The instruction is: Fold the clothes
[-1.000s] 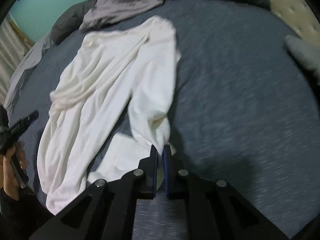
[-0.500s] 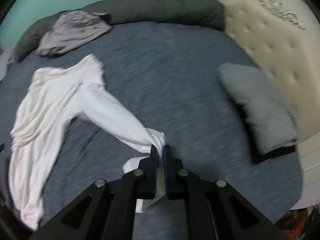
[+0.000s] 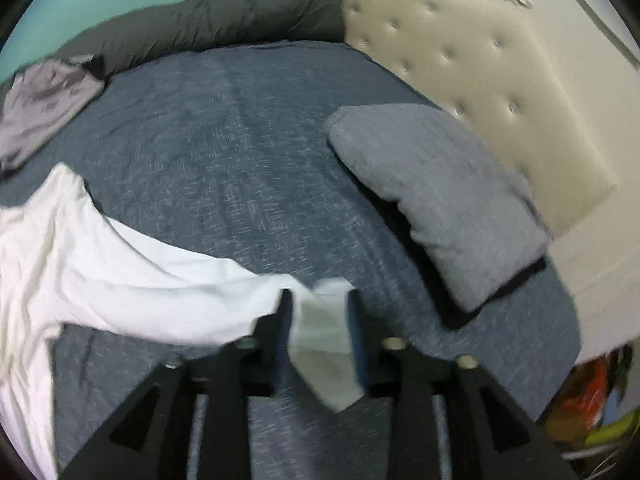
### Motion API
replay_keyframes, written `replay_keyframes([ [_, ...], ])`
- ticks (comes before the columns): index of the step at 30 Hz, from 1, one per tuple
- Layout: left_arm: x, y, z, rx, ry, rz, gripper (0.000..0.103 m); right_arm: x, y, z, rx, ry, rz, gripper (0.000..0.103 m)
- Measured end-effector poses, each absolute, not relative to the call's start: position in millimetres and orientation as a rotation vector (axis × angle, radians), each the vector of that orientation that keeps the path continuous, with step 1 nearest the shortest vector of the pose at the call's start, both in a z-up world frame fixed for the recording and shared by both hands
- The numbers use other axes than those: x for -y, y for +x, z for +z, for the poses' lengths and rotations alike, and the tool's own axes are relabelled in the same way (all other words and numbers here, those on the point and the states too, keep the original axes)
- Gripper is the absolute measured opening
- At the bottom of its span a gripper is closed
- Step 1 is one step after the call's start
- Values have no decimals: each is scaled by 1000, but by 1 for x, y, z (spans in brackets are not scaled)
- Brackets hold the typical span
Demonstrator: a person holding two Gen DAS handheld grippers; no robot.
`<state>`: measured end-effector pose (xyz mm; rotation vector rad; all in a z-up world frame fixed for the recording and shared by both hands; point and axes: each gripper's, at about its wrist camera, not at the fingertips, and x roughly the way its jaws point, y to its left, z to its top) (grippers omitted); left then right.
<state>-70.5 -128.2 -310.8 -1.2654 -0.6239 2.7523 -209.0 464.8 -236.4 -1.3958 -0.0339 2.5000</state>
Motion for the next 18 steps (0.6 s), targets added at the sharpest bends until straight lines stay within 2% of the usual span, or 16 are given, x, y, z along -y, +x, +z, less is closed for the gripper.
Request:
replay_keyframes([
  [2,130,-71,-311,633,-1265,2754,31,-454,-199,-239,-58,-1403,2572,31],
  [7,134,-68,-310,634,-1265,2763,31,-386,-174,-274,-231,-1672,2730,32],
  [8,134,-67,-310,635,-1265,2763,31,-370,-168,-282,-264,-1733,2750,33],
  [10,134,-65,-309,626,-1264,2765,31,-339,-156,-297,-327,-1848,2779,44],
  [11,134,-64,-308,621,-1262,2767,31,-324,-149,-304,-356,-1902,2789,45],
  [18,145,-49,-302,629,-1245,2789,31,-231,-109,-338,-401,-2205,2815,45],
])
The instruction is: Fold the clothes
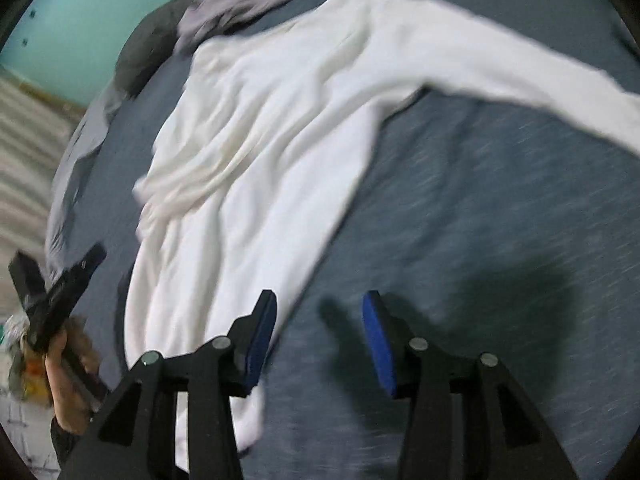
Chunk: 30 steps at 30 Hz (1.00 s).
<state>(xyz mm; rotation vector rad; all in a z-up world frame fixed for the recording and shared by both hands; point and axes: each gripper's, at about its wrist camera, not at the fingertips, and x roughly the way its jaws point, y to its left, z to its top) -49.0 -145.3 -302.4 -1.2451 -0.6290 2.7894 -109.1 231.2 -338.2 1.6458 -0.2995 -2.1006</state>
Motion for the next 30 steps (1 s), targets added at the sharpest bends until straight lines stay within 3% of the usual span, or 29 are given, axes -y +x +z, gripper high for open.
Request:
replay_keyframes([
  [8,160,-30,-296,637,-1230,2823,31,-196,-91,-357,332,1664,-2025,44],
  [12,168,-22,-295,642,-1233,2836,31,-192,-89,-355,337,1642,-2046,7],
  [13,169,-21,-294,643,-1231,2839,31,-192,-89,-352,323,1628,-2057,5],
  [21,172,-18,-293,655,-1238,2820,31,-235,-96,-312,351,1516,-2177,4],
  [30,144,-28,-308,657,-1274,2655,31,-304,-119,-278,221,1511,-2366,4],
])
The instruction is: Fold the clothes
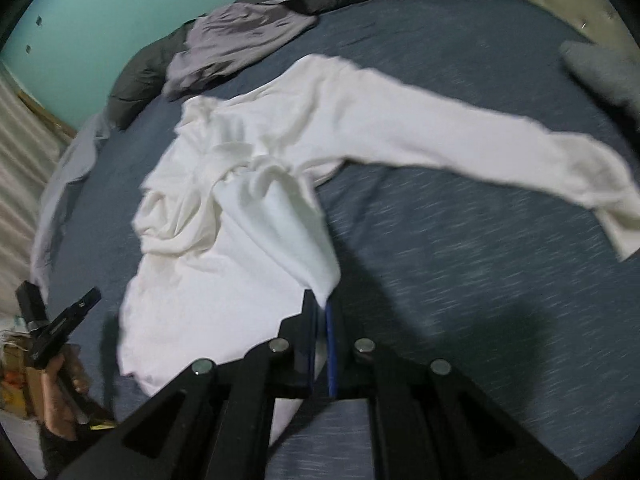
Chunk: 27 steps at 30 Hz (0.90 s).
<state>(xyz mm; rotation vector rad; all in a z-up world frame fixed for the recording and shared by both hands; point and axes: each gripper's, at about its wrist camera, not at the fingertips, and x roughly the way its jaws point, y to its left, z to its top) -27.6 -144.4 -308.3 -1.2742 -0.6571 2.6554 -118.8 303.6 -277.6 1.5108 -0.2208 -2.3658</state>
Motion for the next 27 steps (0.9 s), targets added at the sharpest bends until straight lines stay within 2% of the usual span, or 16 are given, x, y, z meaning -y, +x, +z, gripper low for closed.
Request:
replay_keyframes([
  [5,115,-33,-321,556,-1339,2577,31,-341,-128,-272,197,1538,-2432,4],
  [10,110,-36,-334,537,-1400,2536,31,-350,-141,-275,170,1567,-2457,4],
  [17,107,-39,-346,520,-1445,2480,31,-359,-146,-288,280,1600,-2403,6],
  [19,104,-39,-348,515,-1452,2466,26,-363,-140,-291,329,1616,-2377,17],
  [21,101,-38,-349,505,-1456,2454,12,-366,-135,-292,377,1630,-2348,35],
  [27,98,-35,-340,503,-1405,2446,6,-360,-103,-307,357,1697,-2209,40],
])
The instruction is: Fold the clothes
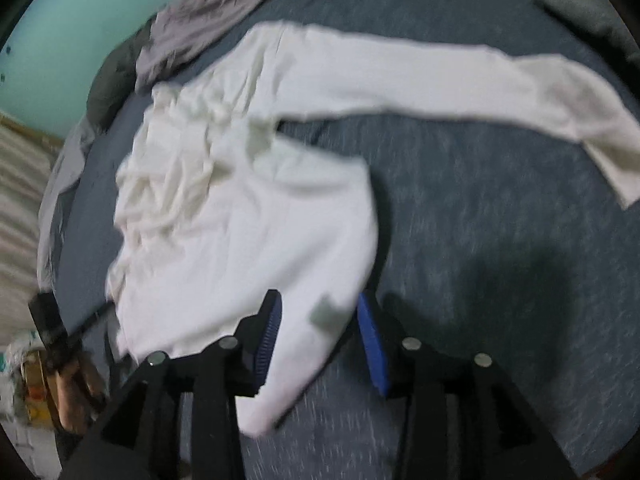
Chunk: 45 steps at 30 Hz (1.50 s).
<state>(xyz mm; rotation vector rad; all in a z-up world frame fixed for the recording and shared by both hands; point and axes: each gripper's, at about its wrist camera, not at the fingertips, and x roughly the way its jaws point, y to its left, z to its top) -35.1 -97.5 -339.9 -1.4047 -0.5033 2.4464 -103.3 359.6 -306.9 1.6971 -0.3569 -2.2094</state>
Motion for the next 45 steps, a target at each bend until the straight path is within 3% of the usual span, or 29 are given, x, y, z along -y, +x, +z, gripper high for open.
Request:
replay_keyframes([
  [9,98,-35,-309,494,-1347,2486,3,-333,-74,-331,354,1757,-2086,40],
  [11,97,-32,-298,458,-1341,2495,3,-326,-71,-338,337,1773,-2075,28],
  [12,97,-31,-294,445,-1340,2498,3,-326,-69,-337,333,1759,-2086,14],
  [13,97,-30,-289,434,-1339,2501,3,-325,-67,-336,328,1746,-2096,7],
  [15,100,-27,-278,413,-1337,2510,3,-325,-65,-330,324,1721,-2110,3],
  [25,128,-9,-221,349,-1323,2577,3,-370,-63,-250,239,1568,-2212,2],
  [31,134,18,-198,367,-1315,2545,3,-385,-50,-229,155,1530,-2208,2],
  [35,120,34,-206,396,-1343,2477,3,-394,-44,-245,118,1568,-2229,2],
  [45,61,29,-287,341,-1563,2312,3,-415,-53,-291,146,1716,-2241,3],
])
